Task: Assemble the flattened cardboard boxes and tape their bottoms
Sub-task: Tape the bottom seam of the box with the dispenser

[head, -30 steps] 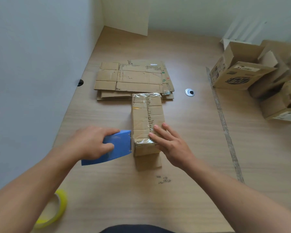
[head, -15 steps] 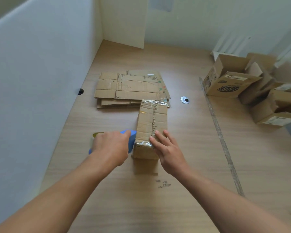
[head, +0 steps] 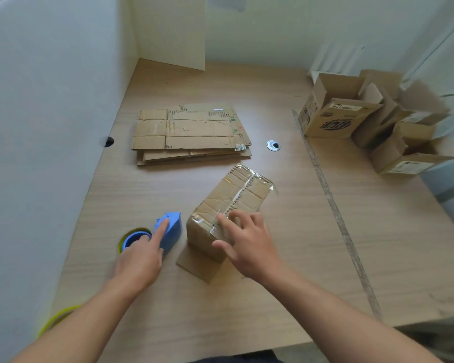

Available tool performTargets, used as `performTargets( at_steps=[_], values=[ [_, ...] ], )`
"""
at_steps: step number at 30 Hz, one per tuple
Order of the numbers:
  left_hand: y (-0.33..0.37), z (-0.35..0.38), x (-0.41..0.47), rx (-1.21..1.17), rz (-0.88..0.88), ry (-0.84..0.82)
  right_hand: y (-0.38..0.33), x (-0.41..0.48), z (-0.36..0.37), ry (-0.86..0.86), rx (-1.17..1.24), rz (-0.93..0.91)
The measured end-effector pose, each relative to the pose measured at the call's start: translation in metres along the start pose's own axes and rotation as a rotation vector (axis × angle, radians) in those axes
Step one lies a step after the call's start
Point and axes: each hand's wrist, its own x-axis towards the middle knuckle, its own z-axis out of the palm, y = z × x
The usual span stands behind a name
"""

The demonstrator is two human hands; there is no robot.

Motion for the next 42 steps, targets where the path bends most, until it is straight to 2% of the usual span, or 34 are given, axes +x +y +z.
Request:
performTargets(
  at_steps=[3,5,8,10,13,15,17,22,30,33,39,42],
  values=[
    [-0.003,0.003,-0.005,-0.027,0.02,-0.028,0.005,0.002,-0.01,0.012,0.121,0.004],
    [-0.002,-0.001,-0.007,-0.014,0.026,-0.036,0.016,0.008,-0.02,0.152,0.203,0.044],
    [0.009,-0.016,-0.012,-0.147,0.025,0.118,0.041,0.025,-0.035,0.325,0.311,0.247],
    [0.024,-0.028,-0.018,-0.372,0.09,0.227,0.059,0.034,-0.042,0.301,0.41,0.435],
    [0.054,-0.041,-0.029,-0.612,0.132,0.205,0.076,0.041,-0.044,0.19,0.632,0.649],
    [0.069,-0.042,-0.031,-0.673,0.119,0.126,0.078,0.04,-0.04,0.143,0.809,0.681],
    [0.078,-0.042,-0.03,-0.685,0.09,0.079,0.077,0.037,-0.034,0.152,0.858,0.67],
    [0.084,-0.042,-0.023,-0.695,0.054,0.149,0.078,0.039,-0.028,0.275,1.003,0.763],
    [0.082,-0.052,0.004,-0.664,0.029,0.146,0.085,0.038,-0.031,0.32,1.043,0.665],
    [0.075,-0.056,0.012,-0.666,0.025,0.122,0.09,0.036,-0.031,0.298,1.027,0.576],
    [0.06,-0.066,0.031,-0.87,0.055,0.065,0.09,0.043,-0.034,0.178,0.998,0.42],
    [0.059,-0.064,0.036,-0.898,0.037,0.052,0.091,0.046,-0.036,0.199,0.932,0.356]
  ],
)
